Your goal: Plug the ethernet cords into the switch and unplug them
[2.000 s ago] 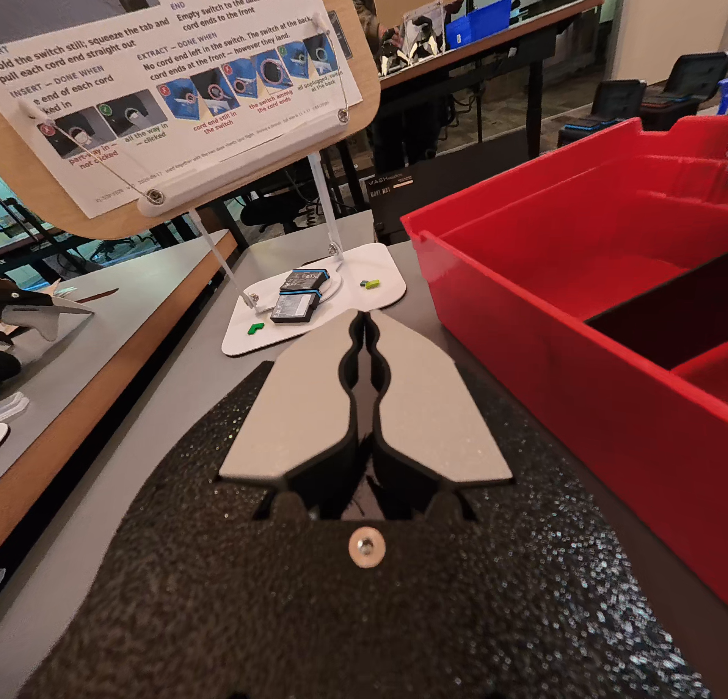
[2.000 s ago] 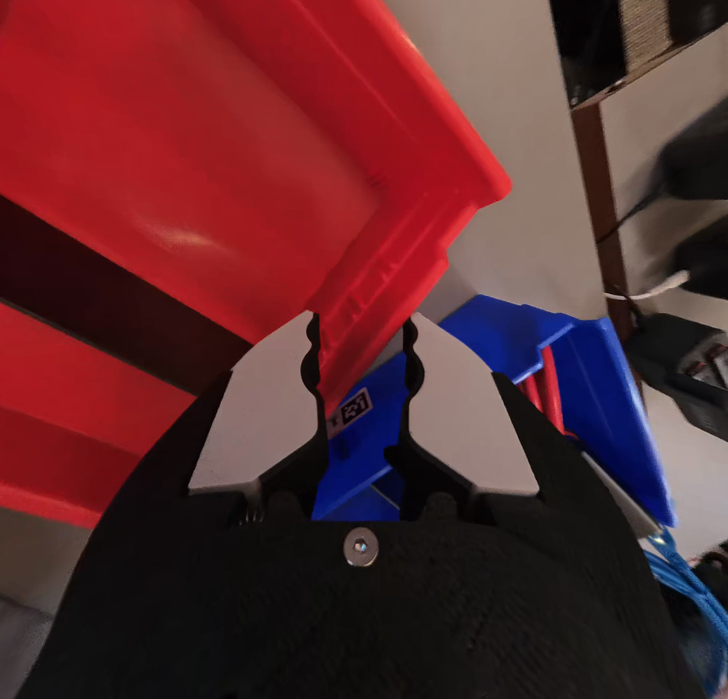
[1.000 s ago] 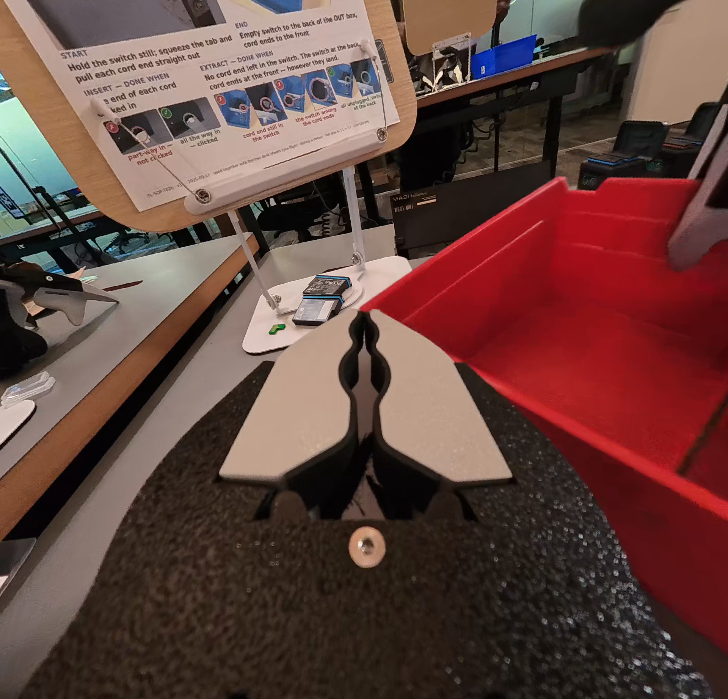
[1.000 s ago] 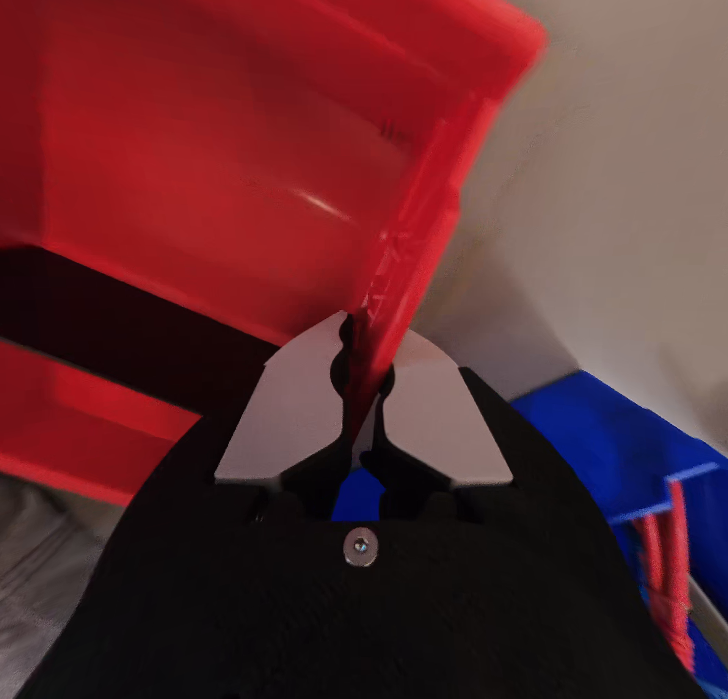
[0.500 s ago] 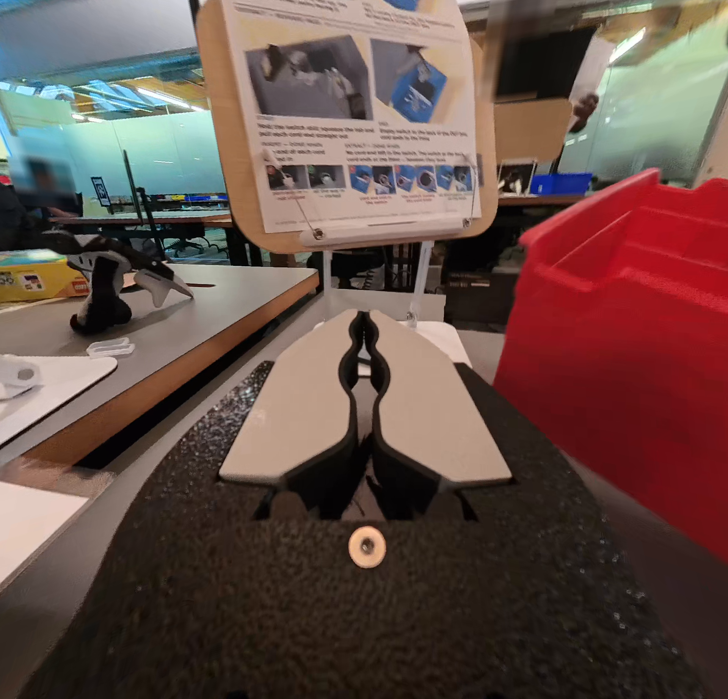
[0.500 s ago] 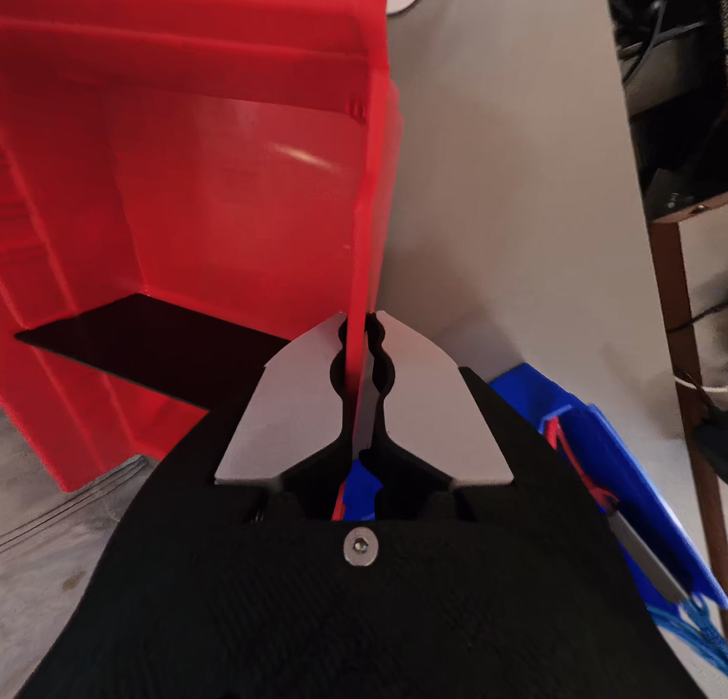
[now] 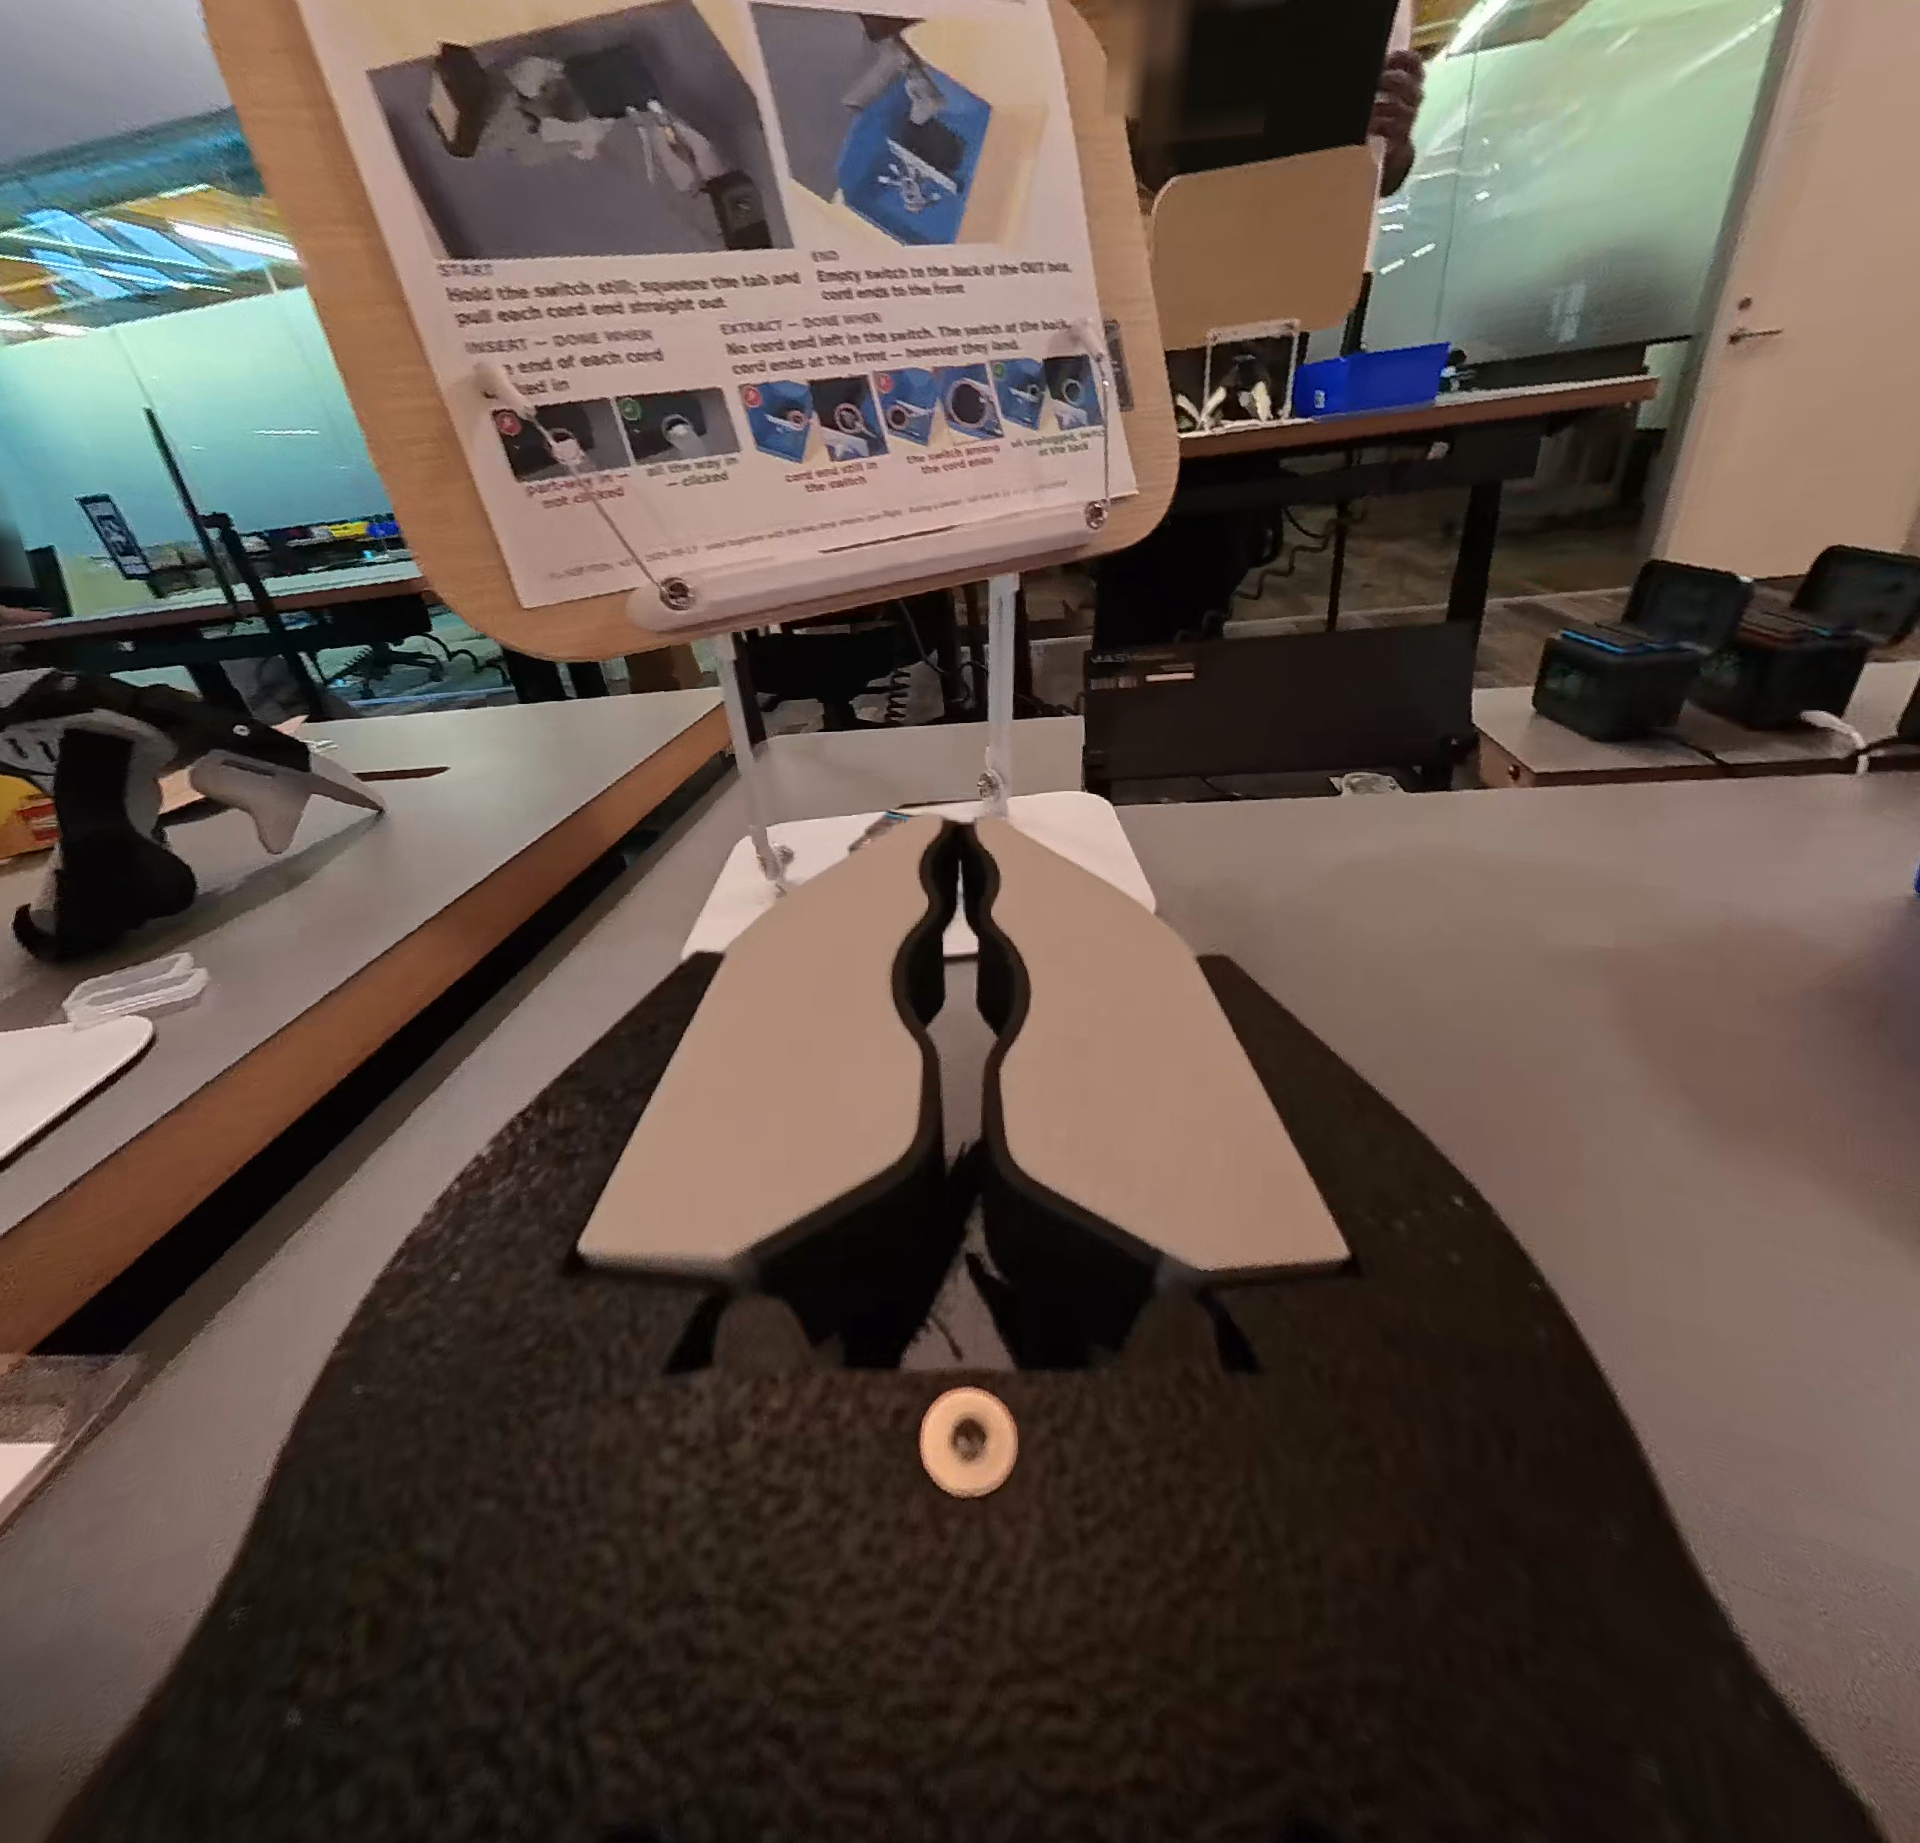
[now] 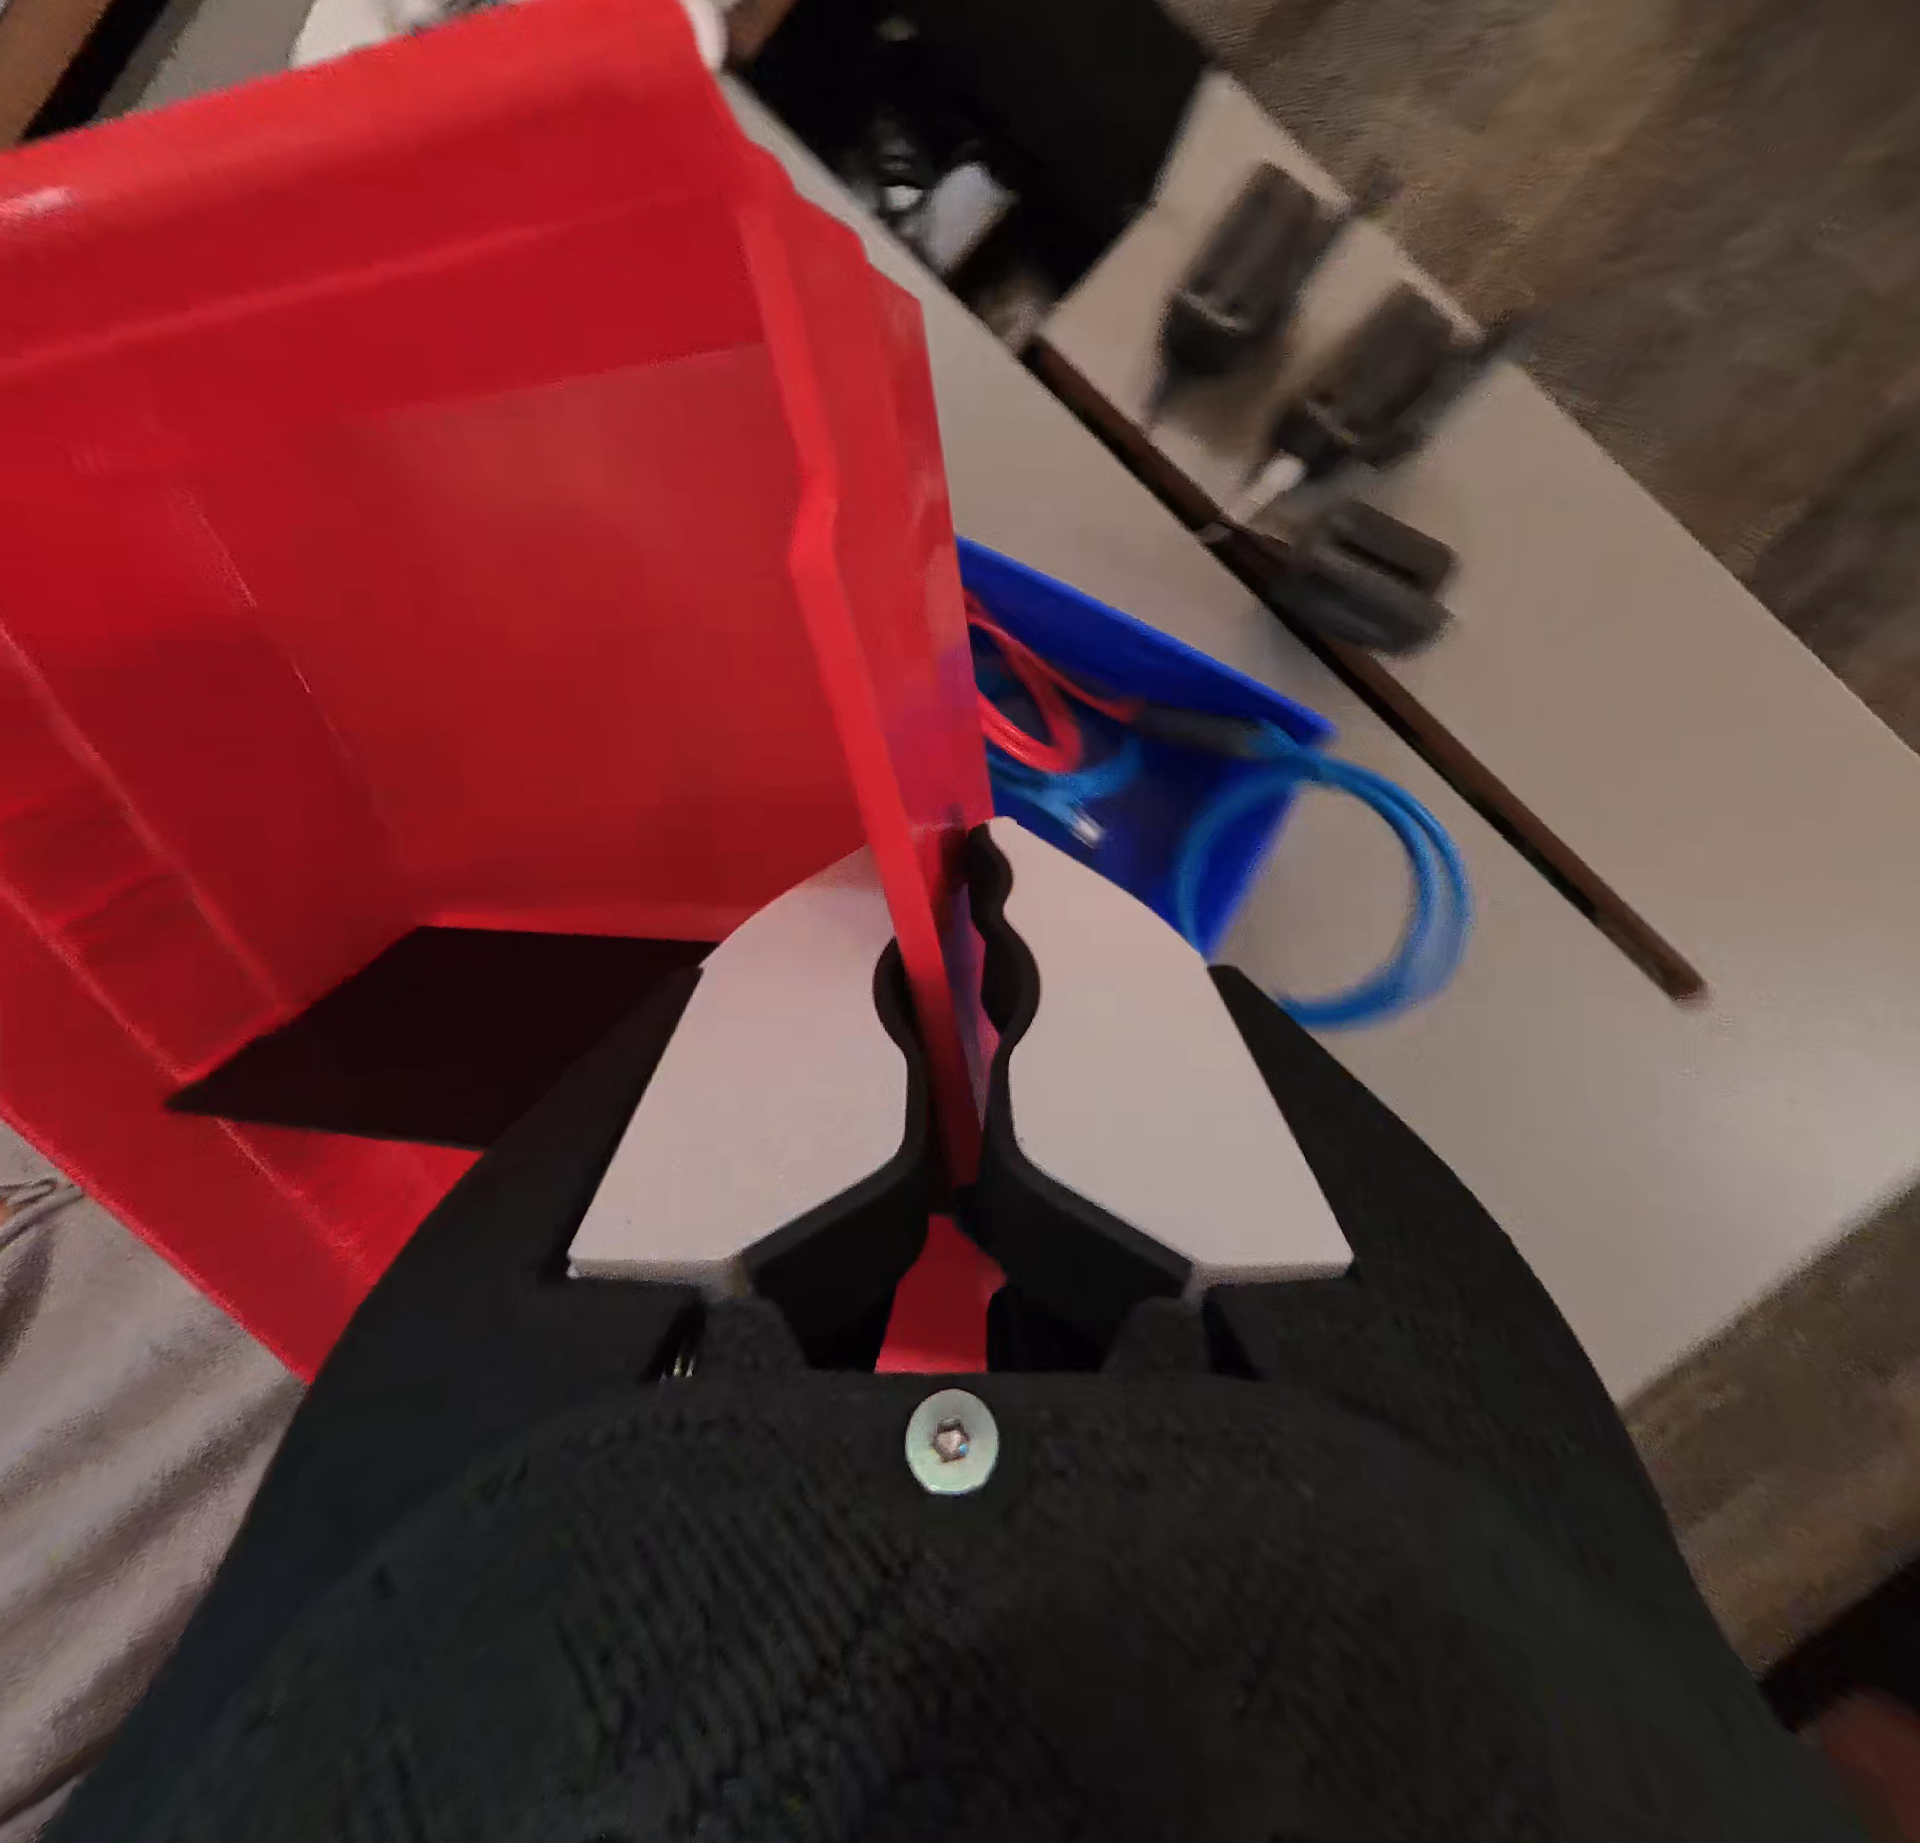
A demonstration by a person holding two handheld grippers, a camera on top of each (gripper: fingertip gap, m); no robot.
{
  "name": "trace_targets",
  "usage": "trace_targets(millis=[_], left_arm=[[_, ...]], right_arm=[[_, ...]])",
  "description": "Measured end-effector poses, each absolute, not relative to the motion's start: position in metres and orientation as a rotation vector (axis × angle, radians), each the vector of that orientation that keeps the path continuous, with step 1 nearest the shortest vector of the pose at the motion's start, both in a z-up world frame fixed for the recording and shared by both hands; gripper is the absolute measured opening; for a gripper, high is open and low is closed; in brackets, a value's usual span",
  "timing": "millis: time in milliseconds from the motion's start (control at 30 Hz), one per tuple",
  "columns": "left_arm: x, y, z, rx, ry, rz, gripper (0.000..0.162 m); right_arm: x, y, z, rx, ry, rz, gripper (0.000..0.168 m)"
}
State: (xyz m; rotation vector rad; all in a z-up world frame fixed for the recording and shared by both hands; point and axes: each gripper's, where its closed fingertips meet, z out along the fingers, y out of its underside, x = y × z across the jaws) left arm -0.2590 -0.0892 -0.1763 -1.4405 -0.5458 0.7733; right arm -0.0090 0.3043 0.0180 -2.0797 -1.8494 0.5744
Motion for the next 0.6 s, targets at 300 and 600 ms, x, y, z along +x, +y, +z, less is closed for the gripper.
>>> trace_targets(millis=[300,600], left_arm=[[-0.241,-0.054,-0.195,-1.547,-0.471,0.708,0.000],[-0.221,-0.024,-0.202,-1.613,-0.389,0.702,0.000]], right_arm=[[0.256,0.465,-0.006,-2.467,-1.100,0.293,0.005],[0.349,0.514,-0.187,-2.776,-0.778,0.326,0.006]])
